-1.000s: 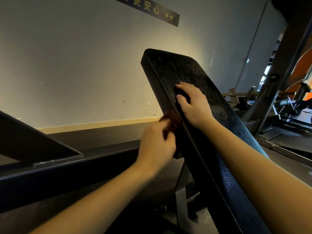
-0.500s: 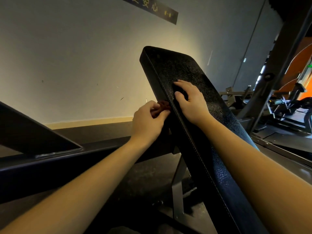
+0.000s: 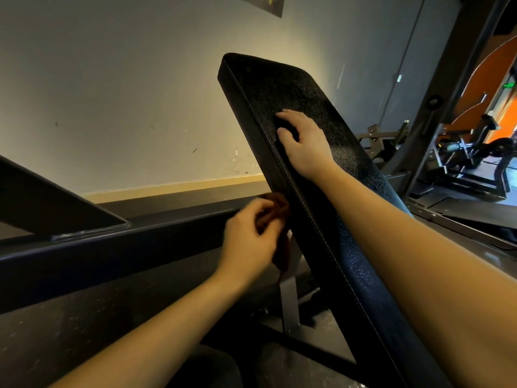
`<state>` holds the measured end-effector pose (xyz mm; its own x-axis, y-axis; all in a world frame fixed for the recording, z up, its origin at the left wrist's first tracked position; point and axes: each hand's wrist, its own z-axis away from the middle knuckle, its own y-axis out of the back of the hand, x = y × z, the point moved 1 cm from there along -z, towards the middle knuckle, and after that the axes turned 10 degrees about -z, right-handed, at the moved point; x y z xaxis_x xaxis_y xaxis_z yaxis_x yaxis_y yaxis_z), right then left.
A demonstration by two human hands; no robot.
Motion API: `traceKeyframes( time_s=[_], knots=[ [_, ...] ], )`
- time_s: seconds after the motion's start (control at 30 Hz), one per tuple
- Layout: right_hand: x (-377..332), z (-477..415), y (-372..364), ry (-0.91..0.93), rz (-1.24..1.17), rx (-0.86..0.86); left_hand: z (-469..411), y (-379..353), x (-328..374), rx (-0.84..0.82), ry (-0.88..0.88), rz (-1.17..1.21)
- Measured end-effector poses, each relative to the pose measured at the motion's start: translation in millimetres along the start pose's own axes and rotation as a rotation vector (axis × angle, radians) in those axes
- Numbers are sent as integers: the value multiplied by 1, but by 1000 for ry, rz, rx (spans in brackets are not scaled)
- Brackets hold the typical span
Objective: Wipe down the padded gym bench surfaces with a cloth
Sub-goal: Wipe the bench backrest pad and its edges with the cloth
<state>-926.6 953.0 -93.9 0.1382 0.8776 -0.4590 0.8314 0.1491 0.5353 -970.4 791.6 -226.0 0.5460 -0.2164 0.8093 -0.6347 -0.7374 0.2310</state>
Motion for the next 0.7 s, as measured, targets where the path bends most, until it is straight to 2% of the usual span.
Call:
traceKeyframes(
  time_s=[0.1,0.17,0.3,0.43,0.47,0.6,0.67,0.7],
  knots=[
    [0,-1,0,2,-3,-4,18,-7,-5,-219,-95,-86],
    [3,-1,0,7,-10,1,22,-1,-9,-276,-126,-144],
    [4,-2,-1,10,-20,4,-6,-2,-3,-56,43,2],
    [6,-3,-1,13,-28,10,14,-5,-5,-255,-51,-123],
    [6,-3,-1,12,-29,10,13,0,-2,-263,-51,-122],
    [3,-2,0,9,-11,6,-35,10,21,-14,36,-65],
    [3,-3,0,12,-2,4,-35,8,27,0,-16,-90],
    [3,-3,0,14,5,2,-25,7,25,-50,-47,-108]
  ],
)
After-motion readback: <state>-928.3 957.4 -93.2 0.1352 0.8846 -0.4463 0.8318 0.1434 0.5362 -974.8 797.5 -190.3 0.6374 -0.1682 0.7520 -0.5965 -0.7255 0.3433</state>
